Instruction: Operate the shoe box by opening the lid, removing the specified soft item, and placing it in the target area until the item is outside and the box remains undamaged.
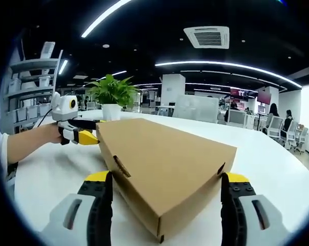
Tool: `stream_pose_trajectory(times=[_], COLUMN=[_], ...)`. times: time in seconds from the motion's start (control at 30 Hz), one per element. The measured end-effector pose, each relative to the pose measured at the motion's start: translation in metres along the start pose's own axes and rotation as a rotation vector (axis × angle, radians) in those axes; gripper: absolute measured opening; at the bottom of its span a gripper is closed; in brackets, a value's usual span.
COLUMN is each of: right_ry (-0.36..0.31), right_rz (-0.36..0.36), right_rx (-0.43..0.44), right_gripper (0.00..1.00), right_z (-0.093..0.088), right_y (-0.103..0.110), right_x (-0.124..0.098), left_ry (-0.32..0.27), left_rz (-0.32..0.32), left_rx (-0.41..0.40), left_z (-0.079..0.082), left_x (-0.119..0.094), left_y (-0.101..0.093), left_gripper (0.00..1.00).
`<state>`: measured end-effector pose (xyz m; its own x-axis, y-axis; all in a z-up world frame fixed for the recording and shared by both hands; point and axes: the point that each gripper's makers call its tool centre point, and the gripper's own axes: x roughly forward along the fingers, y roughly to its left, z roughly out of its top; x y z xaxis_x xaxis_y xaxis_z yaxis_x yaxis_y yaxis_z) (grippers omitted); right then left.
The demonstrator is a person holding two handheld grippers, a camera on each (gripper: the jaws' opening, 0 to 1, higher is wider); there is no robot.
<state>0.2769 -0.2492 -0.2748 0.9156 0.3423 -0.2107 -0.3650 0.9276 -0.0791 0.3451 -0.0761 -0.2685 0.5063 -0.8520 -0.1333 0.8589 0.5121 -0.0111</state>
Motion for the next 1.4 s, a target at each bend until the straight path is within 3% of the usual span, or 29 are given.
stream_pose_trajectory(times=[1.23, 1.4], right_ry=[-0.018, 0.015], right_rz=[0.054, 0.082], right_rx=[-0.011, -0.019], right_gripper=[0.88, 0.88], right_z=[-0.002, -0.002], right_y=[0.012, 0.014], right_x=[-0.013, -0.014], left_ry=[-0.002, 0.002], left_rz=[0.063, 0.087], left_rx=[-0.001, -0.003], left_z=[-0.004, -0.006], left_x=[-0.024, -0.03], left_y=[-0.017, -0.022], left_gripper=[0.74, 0.74])
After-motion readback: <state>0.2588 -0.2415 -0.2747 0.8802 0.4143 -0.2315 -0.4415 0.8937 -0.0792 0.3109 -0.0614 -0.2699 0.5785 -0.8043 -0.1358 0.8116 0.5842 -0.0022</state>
